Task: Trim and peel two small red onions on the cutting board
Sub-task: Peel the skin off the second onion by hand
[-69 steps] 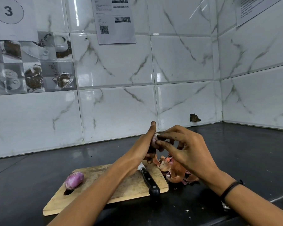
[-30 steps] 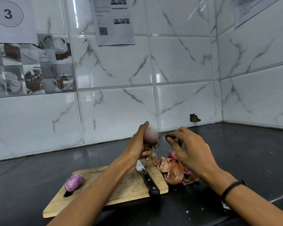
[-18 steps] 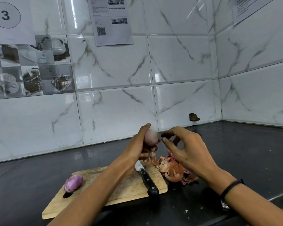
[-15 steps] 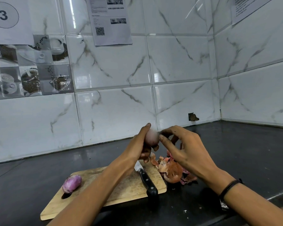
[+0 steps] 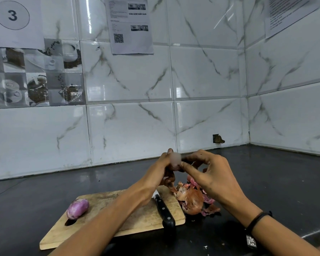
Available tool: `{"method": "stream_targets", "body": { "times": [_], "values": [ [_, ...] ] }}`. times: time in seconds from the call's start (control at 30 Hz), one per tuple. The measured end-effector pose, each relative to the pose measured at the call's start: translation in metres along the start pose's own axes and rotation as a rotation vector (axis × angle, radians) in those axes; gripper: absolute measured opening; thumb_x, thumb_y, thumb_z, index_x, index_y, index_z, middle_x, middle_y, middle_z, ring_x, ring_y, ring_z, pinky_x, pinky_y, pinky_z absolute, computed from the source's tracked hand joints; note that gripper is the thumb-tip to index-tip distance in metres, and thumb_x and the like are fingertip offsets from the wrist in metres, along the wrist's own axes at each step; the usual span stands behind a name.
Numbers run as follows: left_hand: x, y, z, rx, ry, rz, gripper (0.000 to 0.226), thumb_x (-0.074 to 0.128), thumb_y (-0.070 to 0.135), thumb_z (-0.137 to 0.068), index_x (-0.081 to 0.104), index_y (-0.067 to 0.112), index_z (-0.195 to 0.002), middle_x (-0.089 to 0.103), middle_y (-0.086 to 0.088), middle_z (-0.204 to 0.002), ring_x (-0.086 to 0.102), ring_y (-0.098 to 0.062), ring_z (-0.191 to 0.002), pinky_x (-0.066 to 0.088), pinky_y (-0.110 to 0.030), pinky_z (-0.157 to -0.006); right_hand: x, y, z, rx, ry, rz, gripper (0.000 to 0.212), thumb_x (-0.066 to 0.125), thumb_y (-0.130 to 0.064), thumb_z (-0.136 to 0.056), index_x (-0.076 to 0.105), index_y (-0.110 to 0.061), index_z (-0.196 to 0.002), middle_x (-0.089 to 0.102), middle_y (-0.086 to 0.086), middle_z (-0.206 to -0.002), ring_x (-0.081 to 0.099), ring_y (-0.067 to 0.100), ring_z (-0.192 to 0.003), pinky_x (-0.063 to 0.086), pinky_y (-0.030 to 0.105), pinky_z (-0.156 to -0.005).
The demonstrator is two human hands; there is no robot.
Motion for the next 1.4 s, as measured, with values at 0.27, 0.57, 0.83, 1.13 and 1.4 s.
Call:
{"method": "stream_targets", "body": {
  "times": [0.27, 0.57, 0.83, 1.13, 1.4],
  "values": [
    [0.006, 0.007, 0.003, 0.027, -0.010, 0.072, 0.043, 0.043, 0.052, -0.102, 0.057, 0.014, -0.113, 0.059, 0.014, -0.069, 0.048, -0.005, -0.055, 0.047, -0.031, -0.070, 0.006, -0.001, 0.003, -0.039, -0.081, 0.168, 0.035, 0.047, -0.057, -0.090, 0.060, -0.024, -0.093, 0.061, -0.010, -0.089, 0.058, 0.006, -0.083, 0.050, 0.028, -0.070],
    [0.004, 0.009, 0.003, 0.031, 0.042, 0.154, 0.042, 0.046, 0.051, -0.100, 0.056, 0.012, -0.113, 0.065, 0.003, -0.083, 0.051, -0.011, -0.055, 0.049, -0.028, -0.055, 0.001, -0.004, 0.003, -0.060, 0.014, 0.137, 0.023, 0.066, -0.048, -0.092, 0.063, -0.030, -0.106, 0.063, -0.018, -0.100, 0.060, 0.003, -0.089, 0.047, 0.017, -0.071],
    [0.011, 0.008, 0.005, 0.035, 0.046, 0.186, 0.033, 0.050, 0.040, -0.102, 0.059, 0.015, -0.121, 0.067, 0.003, -0.087, 0.058, -0.008, -0.063, 0.048, -0.026, -0.059, 0.005, 0.002, -0.001, 0.009, -0.006, 0.089, 0.028, 0.078, -0.041, -0.085, 0.062, -0.028, -0.104, 0.064, -0.015, -0.100, 0.061, 0.004, -0.085, 0.048, 0.014, -0.076],
    [0.010, 0.001, 0.002, 0.020, 0.059, 0.160, 0.025, 0.053, 0.038, -0.102, 0.060, 0.018, -0.117, 0.067, 0.003, -0.084, 0.060, -0.014, -0.069, 0.050, -0.029, -0.062, 0.010, 0.006, -0.001, -0.021, -0.089, 0.086, 0.011, 0.072, -0.032, -0.092, 0.065, -0.024, -0.094, 0.064, -0.008, -0.090, 0.060, 0.008, -0.083, 0.046, 0.016, -0.068],
    [0.008, 0.006, -0.002, 0.027, 0.067, 0.207, 0.034, 0.052, 0.040, -0.102, 0.059, 0.012, -0.120, 0.076, -0.007, -0.097, 0.065, -0.015, -0.071, 0.054, -0.032, -0.059, 0.005, 0.005, -0.001, 0.016, -0.008, 0.052, 0.031, 0.076, -0.049, -0.084, 0.058, -0.030, -0.101, 0.068, -0.007, -0.087, 0.064, 0.010, -0.077, 0.053, 0.025, -0.070]
  ]
}}
Point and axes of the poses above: each hand's wrist, its own z-axis away from the middle knuckle, its own x-axis out of the palm, y = z × x, the point moved 3 cm from there along -z, towards the middle knuckle
